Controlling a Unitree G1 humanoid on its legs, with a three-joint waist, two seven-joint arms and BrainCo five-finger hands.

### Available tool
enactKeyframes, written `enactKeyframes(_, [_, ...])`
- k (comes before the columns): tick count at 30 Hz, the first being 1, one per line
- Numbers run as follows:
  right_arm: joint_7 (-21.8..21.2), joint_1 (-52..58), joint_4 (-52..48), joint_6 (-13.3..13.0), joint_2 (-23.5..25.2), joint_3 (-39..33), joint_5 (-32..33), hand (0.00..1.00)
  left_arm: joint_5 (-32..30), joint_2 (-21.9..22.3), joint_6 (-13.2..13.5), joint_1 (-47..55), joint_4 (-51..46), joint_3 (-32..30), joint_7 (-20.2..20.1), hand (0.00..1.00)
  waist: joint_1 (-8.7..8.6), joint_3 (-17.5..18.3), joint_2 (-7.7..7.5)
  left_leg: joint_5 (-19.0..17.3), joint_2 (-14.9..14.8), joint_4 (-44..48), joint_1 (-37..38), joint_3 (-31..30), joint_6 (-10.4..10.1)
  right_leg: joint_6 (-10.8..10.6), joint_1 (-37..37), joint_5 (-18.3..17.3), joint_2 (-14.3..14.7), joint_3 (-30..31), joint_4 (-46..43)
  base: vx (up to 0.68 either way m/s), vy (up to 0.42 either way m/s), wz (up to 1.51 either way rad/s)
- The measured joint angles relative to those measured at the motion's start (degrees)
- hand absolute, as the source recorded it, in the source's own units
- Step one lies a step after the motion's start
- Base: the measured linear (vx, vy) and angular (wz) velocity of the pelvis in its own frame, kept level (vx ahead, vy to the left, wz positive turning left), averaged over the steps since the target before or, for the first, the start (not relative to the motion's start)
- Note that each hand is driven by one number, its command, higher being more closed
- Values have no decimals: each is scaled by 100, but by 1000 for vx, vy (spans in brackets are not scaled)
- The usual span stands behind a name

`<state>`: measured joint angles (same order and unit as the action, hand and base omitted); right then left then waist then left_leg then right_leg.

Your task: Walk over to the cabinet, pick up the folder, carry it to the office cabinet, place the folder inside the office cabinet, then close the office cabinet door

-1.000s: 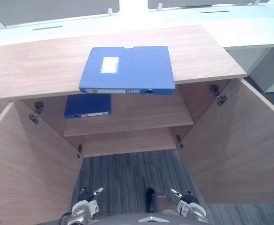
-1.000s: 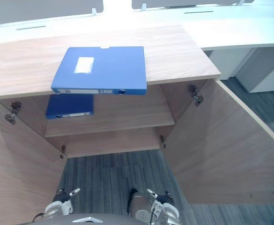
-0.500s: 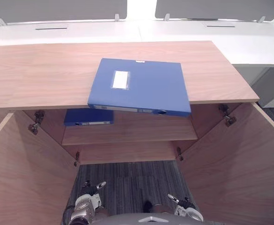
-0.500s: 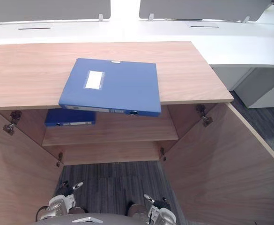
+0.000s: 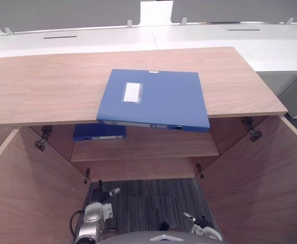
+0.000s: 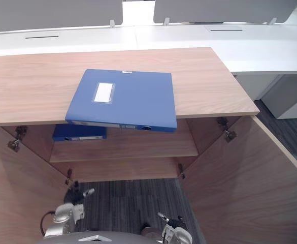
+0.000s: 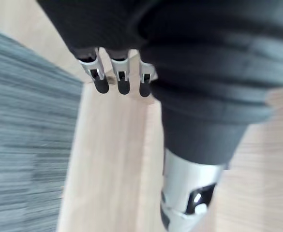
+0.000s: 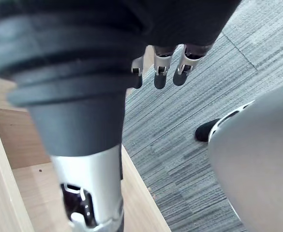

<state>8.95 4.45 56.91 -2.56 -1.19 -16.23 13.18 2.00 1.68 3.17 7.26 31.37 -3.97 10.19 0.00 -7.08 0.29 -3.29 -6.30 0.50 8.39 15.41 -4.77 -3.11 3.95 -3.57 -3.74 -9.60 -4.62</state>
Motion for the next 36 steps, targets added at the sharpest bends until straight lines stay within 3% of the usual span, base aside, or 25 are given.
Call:
enactKeyframes(8, [33,317,-451,-124,-6,427,1,0,-187,-461,350,764,-2828,30,595,0,109,14,-10,51,45,-71,49,-128,73,-24,64,150,-39,-30,80,-96,2,4])
enactKeyframes(13, [28,394,-444,-177,-42,551,3,0,-1143,-673,521,835,-4301,233,913,0,178,122,-10,-3,22,-64,46,-163,56,-54,93,111,-56,-31,62,-42,-9,2])
enactKeyframes(19, [19,438,-355,-229,-50,606,1,0,-2074,-1005,699,765,-5181,622,1094,0,148,347,-5,34,22,-56,62,-246,38,-54,108,70,-12,-36,2,42,-14,4])
enactKeyframes(25, [-17,298,-56,-231,-153,655,-3,0,-2865,-1469,726,233,-5328,1254,1123,0,99,359,-4,35,30,-56,93,-300,39,-26,135,47,14,148,-7,16,2,2])
enactKeyframes(30, [-21,187,49,-225,-205,660,-3,0,-3741,-2059,714,-548,-4813,1984,1157,0,-101,418,66,54,93,-193,272,-322,71,68,206,43,17,223,72,-33,6,-5])
enactKeyframes(36, [-19,134,84,-217,-338,648,-2,0,-4684,-2377,565,-1332,-4082,2554,1103,0,-361,420,69,72,172,-285,269,-428,97,46,210,225,14,305,384,2,14,-8])
